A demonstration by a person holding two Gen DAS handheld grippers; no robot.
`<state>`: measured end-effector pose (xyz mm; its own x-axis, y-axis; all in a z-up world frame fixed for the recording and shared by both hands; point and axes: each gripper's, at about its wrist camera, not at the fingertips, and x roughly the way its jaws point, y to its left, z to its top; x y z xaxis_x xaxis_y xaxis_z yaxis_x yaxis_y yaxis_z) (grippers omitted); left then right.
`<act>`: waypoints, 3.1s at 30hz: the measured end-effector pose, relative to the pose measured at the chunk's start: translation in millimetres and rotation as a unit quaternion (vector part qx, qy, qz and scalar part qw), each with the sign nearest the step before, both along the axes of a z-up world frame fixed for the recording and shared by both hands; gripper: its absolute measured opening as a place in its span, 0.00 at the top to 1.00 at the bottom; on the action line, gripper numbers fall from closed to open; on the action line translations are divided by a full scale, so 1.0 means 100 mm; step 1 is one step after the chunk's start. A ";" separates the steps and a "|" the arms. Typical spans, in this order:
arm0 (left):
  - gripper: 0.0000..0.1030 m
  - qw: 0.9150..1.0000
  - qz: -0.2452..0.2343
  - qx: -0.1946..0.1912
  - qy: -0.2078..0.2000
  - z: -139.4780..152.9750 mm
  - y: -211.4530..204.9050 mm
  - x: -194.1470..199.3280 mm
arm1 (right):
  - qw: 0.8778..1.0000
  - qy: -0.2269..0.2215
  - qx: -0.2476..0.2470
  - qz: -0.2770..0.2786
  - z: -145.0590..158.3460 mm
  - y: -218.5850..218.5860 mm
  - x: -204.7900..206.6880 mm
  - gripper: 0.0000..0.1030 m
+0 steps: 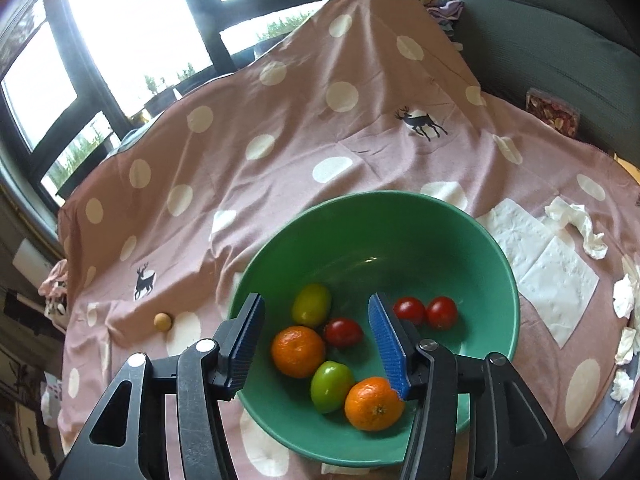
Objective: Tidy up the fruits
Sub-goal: 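Move the right gripper to the small yellow-brown fruit and close on it, then carry the yellow-brown fruit with the right gripper into the green bowl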
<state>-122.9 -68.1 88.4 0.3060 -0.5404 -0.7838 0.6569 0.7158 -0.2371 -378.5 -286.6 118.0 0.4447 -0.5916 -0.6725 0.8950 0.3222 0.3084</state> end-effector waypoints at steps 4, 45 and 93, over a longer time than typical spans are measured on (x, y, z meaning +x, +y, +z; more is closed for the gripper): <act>0.29 1.000 0.008 -0.001 0.019 -0.12 0.06 0.11 | 0.999 -0.009 -0.001 0.030 -0.01 0.05 0.13 0.47; 0.48 0.996 -0.023 0.074 0.032 -0.59 -0.24 0.05 | 0.997 -0.009 0.010 0.080 -0.12 0.19 0.45 0.47; 0.78 0.998 0.003 0.006 0.062 -0.59 -0.31 0.45 | 0.964 0.074 0.070 0.247 -0.81 -0.04 2.49 0.69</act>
<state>-78.0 -99.0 29.6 0.2090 -0.5291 -0.8224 0.6181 0.7232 -0.3082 -129.2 -291.0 37.3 0.5418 -0.2316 -0.8080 0.6812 0.6842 0.2606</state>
